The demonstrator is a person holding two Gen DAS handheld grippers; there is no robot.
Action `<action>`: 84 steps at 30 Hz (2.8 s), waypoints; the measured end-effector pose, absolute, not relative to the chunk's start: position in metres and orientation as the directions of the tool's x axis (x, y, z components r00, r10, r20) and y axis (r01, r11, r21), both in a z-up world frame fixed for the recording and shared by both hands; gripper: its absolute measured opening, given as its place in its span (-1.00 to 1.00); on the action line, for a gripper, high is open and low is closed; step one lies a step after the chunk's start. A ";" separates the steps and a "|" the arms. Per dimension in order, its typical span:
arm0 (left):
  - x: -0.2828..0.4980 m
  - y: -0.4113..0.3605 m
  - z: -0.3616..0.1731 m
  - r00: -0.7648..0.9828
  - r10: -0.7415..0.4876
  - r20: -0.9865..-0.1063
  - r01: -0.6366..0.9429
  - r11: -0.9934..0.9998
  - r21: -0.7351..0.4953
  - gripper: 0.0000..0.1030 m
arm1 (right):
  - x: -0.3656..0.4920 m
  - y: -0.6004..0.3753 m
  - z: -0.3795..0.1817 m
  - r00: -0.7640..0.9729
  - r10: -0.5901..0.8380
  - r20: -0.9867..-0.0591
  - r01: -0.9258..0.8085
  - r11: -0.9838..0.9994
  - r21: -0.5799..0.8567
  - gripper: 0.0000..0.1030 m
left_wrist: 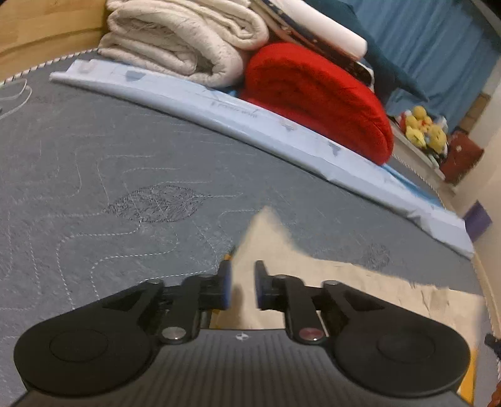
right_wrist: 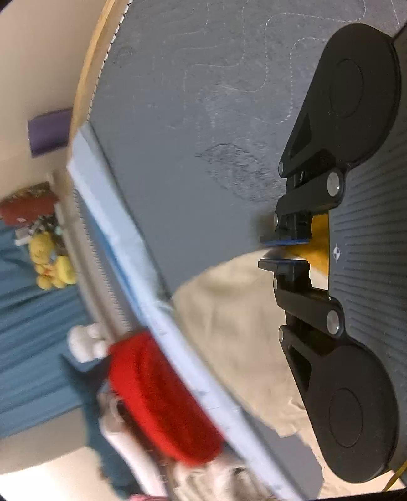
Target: Fold large clothes
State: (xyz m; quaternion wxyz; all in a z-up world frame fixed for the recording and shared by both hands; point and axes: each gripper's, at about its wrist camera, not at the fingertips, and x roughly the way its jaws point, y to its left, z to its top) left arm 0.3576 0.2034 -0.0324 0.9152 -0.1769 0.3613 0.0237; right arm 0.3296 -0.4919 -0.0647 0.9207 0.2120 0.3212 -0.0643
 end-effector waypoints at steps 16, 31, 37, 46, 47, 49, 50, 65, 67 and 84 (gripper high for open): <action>0.291 0.171 -0.076 0.320 -0.170 -0.932 0.171 0.978 -0.119 -0.40 | 0.245 -0.484 -0.098 0.462 0.032 -0.886 0.204 0.969 0.141 -0.36; 0.206 0.175 0.004 0.580 0.002 -0.815 0.118 0.989 0.086 0.03 | 0.173 -0.458 -0.003 0.664 -0.124 -0.738 0.145 0.989 -0.037 -0.26; 0.137 0.126 0.050 0.762 -0.081 -0.642 0.097 0.995 -0.011 0.52 | 0.102 -0.415 0.056 0.850 -0.029 -0.525 0.104 0.988 0.114 -0.19; 0.097 0.104 -0.028 0.678 -0.092 -0.730 0.032 0.995 -0.096 -0.99 | 0.063 -0.363 0.009 0.845 0.013 -0.535 0.014 0.999 0.048 -0.20; 0.096 0.107 -0.027 0.687 -0.094 -0.721 0.030 0.994 -0.101 -0.99 | 0.064 -0.365 0.012 0.857 0.034 -0.513 0.000 0.998 0.067 -0.20; 0.102 0.116 -0.032 0.690 -0.097 -0.717 0.009 0.992 -0.125 -0.99 | 0.063 -0.363 0.013 0.867 0.045 -0.497 -0.006 0.997 0.080 -0.22; 0.105 0.122 -0.036 0.677 -0.103 -0.728 -0.018 0.987 -0.157 -0.99 | 0.065 -0.365 0.011 0.864 0.040 -0.502 0.003 0.996 0.084 -0.22; 0.138 0.164 -0.083 0.535 -0.233 -0.812 -0.313 0.838 -0.446 0.08 | 0.066 -0.354 0.003 0.834 0.079 -0.547 -0.016 0.993 0.119 -0.22; 0.142 0.165 -0.093 0.525 -0.226 -0.820 -0.358 0.816 -0.454 0.10 | 0.066 -0.354 0.002 0.832 0.083 -0.548 -0.019 0.993 0.120 -0.22; 0.155 0.180 -0.119 0.627 -0.197 -0.754 -0.470 0.676 -0.568 0.22 | 0.071 -0.353 -0.007 0.813 0.073 -0.578 -0.018 0.995 0.100 -0.22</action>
